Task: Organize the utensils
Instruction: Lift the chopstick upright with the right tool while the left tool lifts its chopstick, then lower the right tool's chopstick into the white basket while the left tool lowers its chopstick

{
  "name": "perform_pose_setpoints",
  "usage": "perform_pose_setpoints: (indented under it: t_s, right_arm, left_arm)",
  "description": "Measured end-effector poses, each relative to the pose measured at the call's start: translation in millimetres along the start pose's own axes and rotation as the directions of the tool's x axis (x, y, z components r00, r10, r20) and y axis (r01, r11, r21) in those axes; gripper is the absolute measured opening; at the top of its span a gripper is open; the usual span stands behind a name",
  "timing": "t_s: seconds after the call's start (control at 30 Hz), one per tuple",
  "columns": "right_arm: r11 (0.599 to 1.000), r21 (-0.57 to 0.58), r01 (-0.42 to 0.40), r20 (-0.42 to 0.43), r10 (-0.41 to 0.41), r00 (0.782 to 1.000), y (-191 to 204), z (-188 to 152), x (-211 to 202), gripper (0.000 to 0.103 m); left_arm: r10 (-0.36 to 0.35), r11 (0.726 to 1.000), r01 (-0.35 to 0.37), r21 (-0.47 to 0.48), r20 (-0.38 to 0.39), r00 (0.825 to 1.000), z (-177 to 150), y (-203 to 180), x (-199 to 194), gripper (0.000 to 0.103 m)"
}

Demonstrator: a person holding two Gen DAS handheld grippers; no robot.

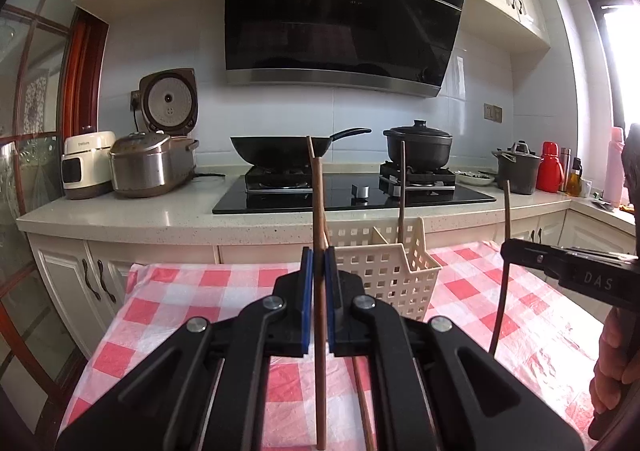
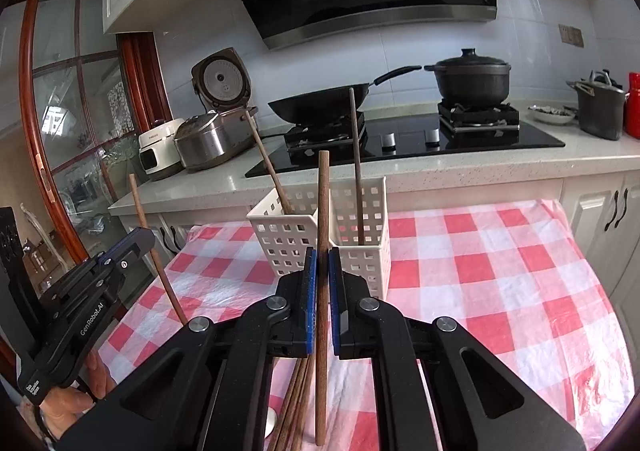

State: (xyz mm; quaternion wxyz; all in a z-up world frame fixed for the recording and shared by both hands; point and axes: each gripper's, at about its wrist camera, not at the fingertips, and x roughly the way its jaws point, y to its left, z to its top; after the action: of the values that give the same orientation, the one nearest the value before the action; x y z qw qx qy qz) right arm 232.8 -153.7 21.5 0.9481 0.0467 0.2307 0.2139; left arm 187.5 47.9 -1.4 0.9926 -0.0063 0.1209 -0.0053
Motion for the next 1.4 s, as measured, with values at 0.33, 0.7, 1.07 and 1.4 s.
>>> perform_pose_setpoints:
  t_s: [0.33, 0.7, 1.07, 1.4]
  right_arm:
    - [0.997, -0.078, 0.028, 0.074, -0.022, 0.997, 10.6, -7.2, -23.8, 0.006]
    - [0.994, -0.096, 0.046, 0.089, -0.038, 0.995, 16.0, -10.8, -32.6, 0.006]
    - [0.988, -0.143, 0.065, 0.122, -0.048, 0.991, 25.2, -17.8, -41.1, 0.006]
    - [0.989, -0.136, 0.06, 0.131, -0.042, 0.991, 22.3, -6.0, -38.0, 0.006]
  left_arm:
    - [0.004, 1.0, -0.004, 0.009, 0.033, 0.999, -2.4, -2.5, -20.6, 0.006]
    - [0.017, 1.0, -0.017, 0.0, 0.045, 0.999, -5.7, -3.2, -25.7, 0.006]
    - [-0.003, 1.0, 0.004, -0.01, 0.062, 0.998, -5.1, -3.7, -37.1, 0.006]
    - [-0.012, 1.0, 0.013, -0.007, 0.075, 0.997, 1.6, -2.1, -35.5, 0.006]
